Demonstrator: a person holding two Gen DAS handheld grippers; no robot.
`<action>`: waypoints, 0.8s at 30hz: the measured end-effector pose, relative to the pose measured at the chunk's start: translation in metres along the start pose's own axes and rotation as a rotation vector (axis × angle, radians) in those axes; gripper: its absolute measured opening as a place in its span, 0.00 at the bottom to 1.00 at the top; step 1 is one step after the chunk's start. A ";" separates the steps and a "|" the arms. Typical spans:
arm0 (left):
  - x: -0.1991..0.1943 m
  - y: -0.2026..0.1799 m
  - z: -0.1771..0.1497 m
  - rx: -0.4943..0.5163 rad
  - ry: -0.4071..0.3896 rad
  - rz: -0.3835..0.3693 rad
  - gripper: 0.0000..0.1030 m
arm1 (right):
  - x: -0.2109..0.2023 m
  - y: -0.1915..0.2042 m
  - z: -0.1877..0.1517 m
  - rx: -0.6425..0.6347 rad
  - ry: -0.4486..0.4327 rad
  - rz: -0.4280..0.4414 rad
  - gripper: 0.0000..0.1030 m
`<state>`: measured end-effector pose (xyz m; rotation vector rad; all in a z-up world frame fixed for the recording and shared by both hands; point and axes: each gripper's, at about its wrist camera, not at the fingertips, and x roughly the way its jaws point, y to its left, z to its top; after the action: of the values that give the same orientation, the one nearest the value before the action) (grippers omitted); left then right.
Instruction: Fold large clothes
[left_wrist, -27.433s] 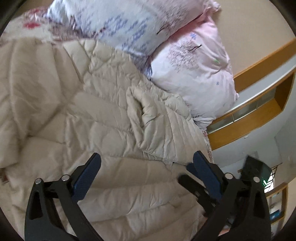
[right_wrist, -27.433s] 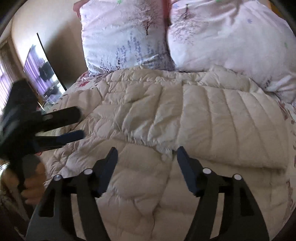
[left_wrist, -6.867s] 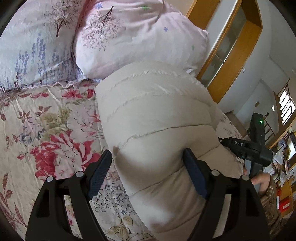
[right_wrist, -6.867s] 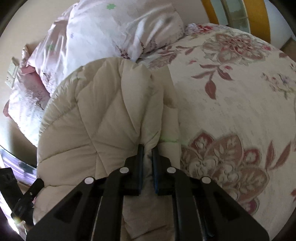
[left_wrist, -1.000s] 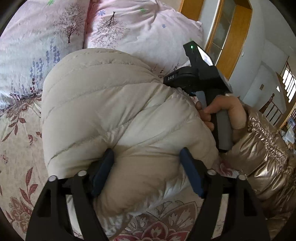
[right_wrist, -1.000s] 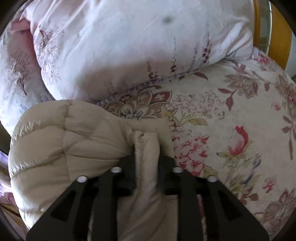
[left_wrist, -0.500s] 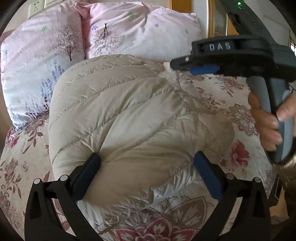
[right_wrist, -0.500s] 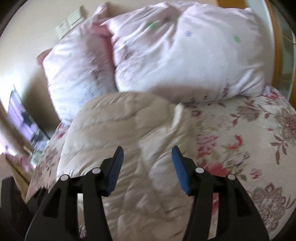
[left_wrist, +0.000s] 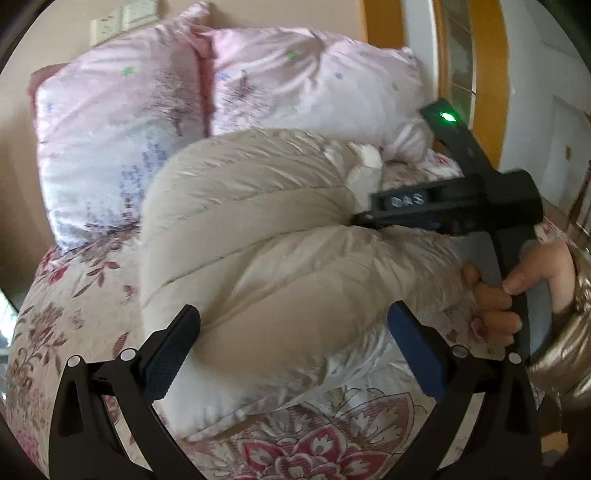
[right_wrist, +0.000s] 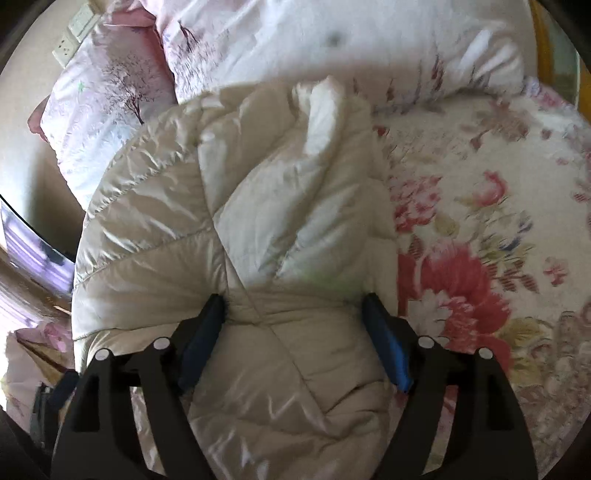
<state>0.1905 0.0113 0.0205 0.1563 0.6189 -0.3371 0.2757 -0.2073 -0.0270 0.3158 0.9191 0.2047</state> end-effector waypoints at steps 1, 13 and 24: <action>-0.006 0.004 -0.001 -0.019 -0.017 0.013 0.99 | -0.009 0.006 -0.003 -0.033 -0.042 -0.047 0.74; -0.061 0.070 -0.025 -0.277 -0.097 0.131 0.99 | -0.064 0.039 -0.054 -0.238 -0.137 -0.040 0.50; -0.071 0.059 -0.039 -0.265 -0.017 0.242 0.99 | -0.079 0.041 -0.063 -0.218 -0.189 -0.116 0.93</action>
<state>0.1359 0.0943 0.0335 -0.0267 0.6148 -0.0209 0.1766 -0.1816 0.0112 0.0779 0.7178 0.1633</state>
